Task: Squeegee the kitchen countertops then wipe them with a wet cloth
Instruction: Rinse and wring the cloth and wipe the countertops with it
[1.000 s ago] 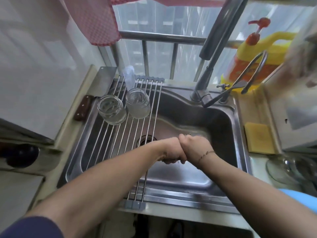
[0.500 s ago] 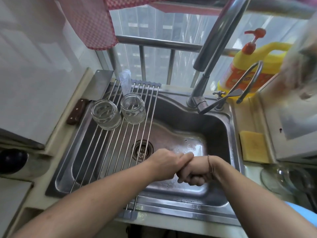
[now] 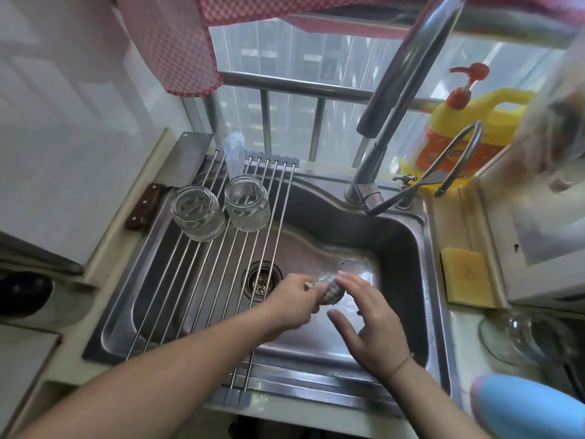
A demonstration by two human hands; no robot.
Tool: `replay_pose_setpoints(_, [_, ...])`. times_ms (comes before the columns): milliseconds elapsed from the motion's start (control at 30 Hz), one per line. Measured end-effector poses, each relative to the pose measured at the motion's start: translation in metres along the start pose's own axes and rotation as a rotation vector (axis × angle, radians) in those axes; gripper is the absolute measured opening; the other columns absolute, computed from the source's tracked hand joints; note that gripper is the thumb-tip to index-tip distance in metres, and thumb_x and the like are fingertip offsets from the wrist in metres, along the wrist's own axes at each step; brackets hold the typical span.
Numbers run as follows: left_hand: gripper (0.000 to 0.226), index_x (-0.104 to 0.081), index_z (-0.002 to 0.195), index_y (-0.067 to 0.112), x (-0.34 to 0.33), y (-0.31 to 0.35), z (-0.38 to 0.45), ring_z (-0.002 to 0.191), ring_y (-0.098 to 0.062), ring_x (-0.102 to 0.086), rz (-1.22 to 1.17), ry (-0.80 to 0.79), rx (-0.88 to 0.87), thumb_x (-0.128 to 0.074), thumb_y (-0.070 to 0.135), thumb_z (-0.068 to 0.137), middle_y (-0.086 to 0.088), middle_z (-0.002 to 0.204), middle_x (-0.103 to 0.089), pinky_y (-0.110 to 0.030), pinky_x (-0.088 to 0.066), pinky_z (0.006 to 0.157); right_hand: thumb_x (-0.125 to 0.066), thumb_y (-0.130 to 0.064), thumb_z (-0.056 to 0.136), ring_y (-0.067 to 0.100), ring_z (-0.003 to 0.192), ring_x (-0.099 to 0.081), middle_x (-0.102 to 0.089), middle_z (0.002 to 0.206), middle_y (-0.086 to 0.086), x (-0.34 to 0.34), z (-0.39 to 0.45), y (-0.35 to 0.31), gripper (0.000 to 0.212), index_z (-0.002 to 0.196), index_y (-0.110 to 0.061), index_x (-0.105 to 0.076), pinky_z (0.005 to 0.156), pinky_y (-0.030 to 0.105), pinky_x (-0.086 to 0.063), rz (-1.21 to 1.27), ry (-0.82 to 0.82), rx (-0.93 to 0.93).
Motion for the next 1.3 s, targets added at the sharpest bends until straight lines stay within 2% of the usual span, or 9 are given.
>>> replay_pose_setpoints(133, [0.034,-0.046,0.071,0.018,-0.007,0.015,-0.012,0.038,-0.006,-0.024,-0.134,-0.259,0.105,-0.033,0.020,0.101,0.002,0.053,-0.037,-0.015,-0.014,0.038,-0.035,-0.057,0.095,0.022,0.097,-0.061,-0.064,0.111,0.003,0.007,0.017,0.006,0.051,0.115,-0.014,-0.055,0.070,0.032,-0.052,-0.259,0.064,0.285])
replay_pose_setpoints(300, [0.034,-0.045,0.053,0.011,-0.015,0.029,-0.013,0.040,-0.011,-0.027,0.055,-0.184,-0.086,-0.039,0.023,0.084,0.002,0.045,-0.039,-0.019,-0.021,0.040,-0.026,-0.053,0.097,0.019,0.052,-0.045,-0.053,0.061,0.002,0.010,0.042,-0.001,0.061,0.062,-0.012,-0.055,0.045,0.029,-0.028,-0.329,0.231,0.389])
replay_pose_setpoints(400, [0.043,-0.048,0.057,-0.003,-0.011,0.029,-0.006,0.044,-0.013,-0.032,0.158,-0.064,-0.193,-0.037,0.030,0.082,0.000,0.048,-0.040,-0.023,-0.029,0.046,-0.023,-0.038,0.102,0.021,0.043,-0.045,-0.048,0.049,-0.001,0.003,0.043,-0.014,0.062,0.052,-0.015,-0.050,0.041,0.029,-0.030,-0.269,0.260,0.211])
replay_pose_setpoints(567, [0.060,-0.040,0.044,0.016,-0.009,0.019,0.005,0.049,-0.021,-0.045,0.423,0.259,-0.343,-0.032,0.031,0.102,0.002,0.045,-0.044,-0.029,-0.033,0.057,-0.019,-0.039,0.093,0.010,0.043,-0.038,-0.043,0.042,-0.005,-0.018,0.044,-0.035,0.052,0.046,-0.021,-0.033,0.047,0.022,-0.023,0.025,0.105,-0.323])
replay_pose_setpoints(700, [0.063,-0.052,0.054,0.008,-0.010,0.008,0.008,0.061,-0.033,-0.054,0.585,0.356,-0.414,-0.020,0.043,0.095,-0.013,0.057,-0.058,-0.036,-0.041,0.058,-0.028,-0.040,0.091,0.020,0.053,-0.042,-0.046,0.045,0.000,-0.029,0.042,-0.032,0.055,0.048,-0.011,-0.046,0.054,0.033,-0.029,0.312,0.001,-0.690])
replay_pose_setpoints(833, [0.068,-0.064,0.073,0.005,-0.011,0.005,0.011,0.075,-0.035,-0.061,0.883,0.407,-0.532,-0.011,0.039,0.097,-0.017,0.075,-0.068,-0.037,-0.041,0.064,-0.038,-0.039,0.098,0.018,0.040,-0.032,-0.037,0.042,0.005,-0.035,0.033,-0.035,0.049,0.064,-0.006,-0.051,0.044,0.022,-0.023,0.613,-0.041,-1.069])
replay_pose_setpoints(1000, [0.053,-0.054,0.046,0.013,-0.005,-0.006,0.016,0.034,-0.028,-0.050,1.095,0.439,-0.749,-0.033,0.032,0.091,-0.006,0.041,-0.053,-0.022,-0.033,0.041,-0.041,-0.049,0.097,0.012,0.034,-0.027,-0.030,0.046,-0.001,-0.033,0.024,-0.046,0.043,0.067,-0.019,-0.046,0.041,0.017,-0.019,0.906,-0.186,-1.318])
replay_pose_setpoints(1167, [0.053,-0.058,0.053,0.013,-0.007,-0.010,0.027,0.046,-0.030,-0.056,0.883,0.432,-0.762,-0.030,0.034,0.094,-0.006,0.050,-0.059,-0.029,-0.040,0.046,-0.039,-0.041,0.099,0.014,0.036,-0.032,-0.043,0.050,0.002,-0.019,0.033,-0.033,0.045,0.066,-0.013,-0.049,0.037,0.018,-0.021,0.651,-0.203,-1.086])
replay_pose_setpoints(1300, [0.033,-0.063,0.085,0.015,-0.006,-0.004,0.010,0.067,-0.018,-0.062,0.377,0.288,-0.313,-0.047,0.042,0.095,-0.004,0.077,-0.066,-0.032,-0.051,0.063,-0.068,-0.026,0.087,0.013,0.051,-0.053,-0.067,0.081,0.011,0.012,0.034,-0.029,0.015,0.091,-0.014,-0.059,0.043,0.023,-0.041,0.567,-0.038,-0.879])
Point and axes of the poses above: each hand's wrist, its own z-axis towards the middle knuckle, its own x-axis out of the back of the hand, y = z × x, the point moved 1 cm from there along z, towards the middle knuckle
